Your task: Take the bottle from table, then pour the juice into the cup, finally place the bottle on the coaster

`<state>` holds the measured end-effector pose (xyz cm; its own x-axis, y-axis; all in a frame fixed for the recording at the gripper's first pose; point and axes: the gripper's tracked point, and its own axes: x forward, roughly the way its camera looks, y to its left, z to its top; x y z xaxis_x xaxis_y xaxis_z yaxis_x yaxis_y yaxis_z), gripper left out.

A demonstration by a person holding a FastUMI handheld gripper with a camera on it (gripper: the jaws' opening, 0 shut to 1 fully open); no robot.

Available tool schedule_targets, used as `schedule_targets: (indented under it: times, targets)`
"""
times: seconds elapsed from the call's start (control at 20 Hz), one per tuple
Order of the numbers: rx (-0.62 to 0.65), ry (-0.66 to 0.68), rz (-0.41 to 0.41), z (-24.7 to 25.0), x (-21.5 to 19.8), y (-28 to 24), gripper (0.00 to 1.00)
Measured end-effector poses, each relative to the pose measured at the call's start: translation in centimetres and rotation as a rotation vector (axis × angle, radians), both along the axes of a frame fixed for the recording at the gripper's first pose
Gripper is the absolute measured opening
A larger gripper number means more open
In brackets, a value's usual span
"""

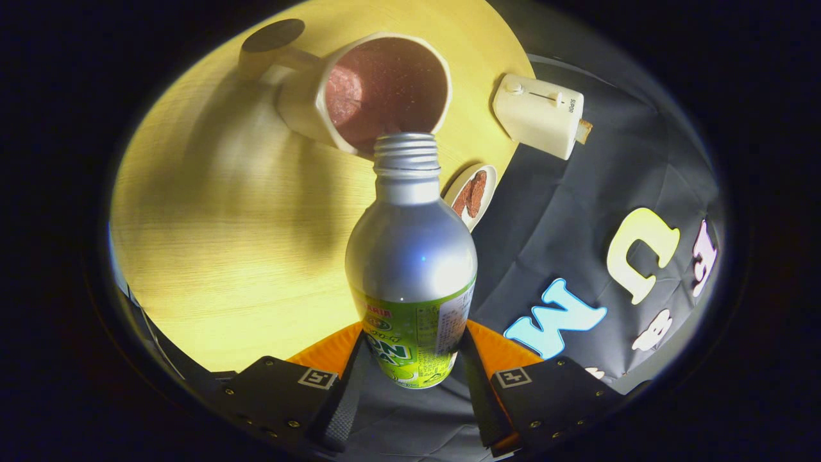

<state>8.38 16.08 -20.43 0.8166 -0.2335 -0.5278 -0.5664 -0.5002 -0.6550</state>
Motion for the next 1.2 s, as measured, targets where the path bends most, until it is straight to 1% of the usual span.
schedule_targets:
  times: [0.45, 0.65, 0.8, 1.2]
  targets:
    - [-0.061, -0.005, 0.016, 1.1, 0.1, 0.2, 0.74]
    - [-0.091, -0.002, 0.035, 1.5, 0.1, 0.5, 0.74]
    - [-0.116, -0.002, 0.030, 1.7, 0.0, 0.6, 0.74]
    - [-0.187, -0.025, 0.051, 3.0, -0.2, 1.0, 0.74]
